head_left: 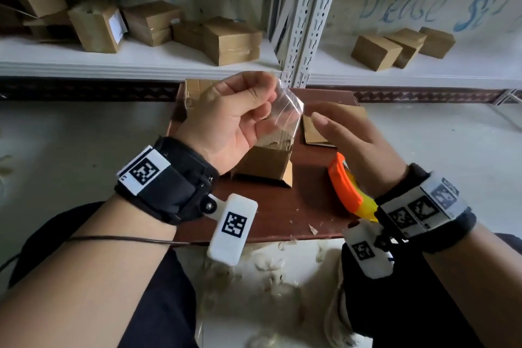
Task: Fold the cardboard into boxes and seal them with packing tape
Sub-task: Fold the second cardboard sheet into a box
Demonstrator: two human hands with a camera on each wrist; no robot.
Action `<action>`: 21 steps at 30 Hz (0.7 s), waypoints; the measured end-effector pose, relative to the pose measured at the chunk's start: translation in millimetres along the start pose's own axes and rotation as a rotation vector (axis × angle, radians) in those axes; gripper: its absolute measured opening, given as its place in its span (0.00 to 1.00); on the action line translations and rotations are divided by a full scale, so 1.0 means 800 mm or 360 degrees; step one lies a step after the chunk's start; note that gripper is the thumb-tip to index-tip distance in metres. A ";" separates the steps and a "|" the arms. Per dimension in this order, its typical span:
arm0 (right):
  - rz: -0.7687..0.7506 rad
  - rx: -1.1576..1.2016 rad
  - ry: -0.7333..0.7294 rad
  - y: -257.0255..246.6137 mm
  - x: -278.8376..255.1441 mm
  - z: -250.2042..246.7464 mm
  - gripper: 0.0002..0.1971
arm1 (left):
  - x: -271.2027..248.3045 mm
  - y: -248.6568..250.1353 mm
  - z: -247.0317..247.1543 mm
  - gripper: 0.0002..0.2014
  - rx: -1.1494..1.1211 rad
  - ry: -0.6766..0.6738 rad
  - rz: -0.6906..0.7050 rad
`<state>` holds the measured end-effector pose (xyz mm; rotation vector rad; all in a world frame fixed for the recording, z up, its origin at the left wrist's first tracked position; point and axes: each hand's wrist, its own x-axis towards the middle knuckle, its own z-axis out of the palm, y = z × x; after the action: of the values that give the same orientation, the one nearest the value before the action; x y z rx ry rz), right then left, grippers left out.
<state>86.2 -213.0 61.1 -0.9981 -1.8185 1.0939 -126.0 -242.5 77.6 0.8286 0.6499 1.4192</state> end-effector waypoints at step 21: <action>-0.0017 -0.0141 -0.0455 -0.009 0.011 0.072 0.51 | -0.002 0.029 -0.046 0.08 -0.1164 -0.0018 -0.0147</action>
<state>29.6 -225.5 50.3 -0.9178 -2.1138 1.2074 -169.4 -241.1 75.3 0.2230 0.1226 1.4204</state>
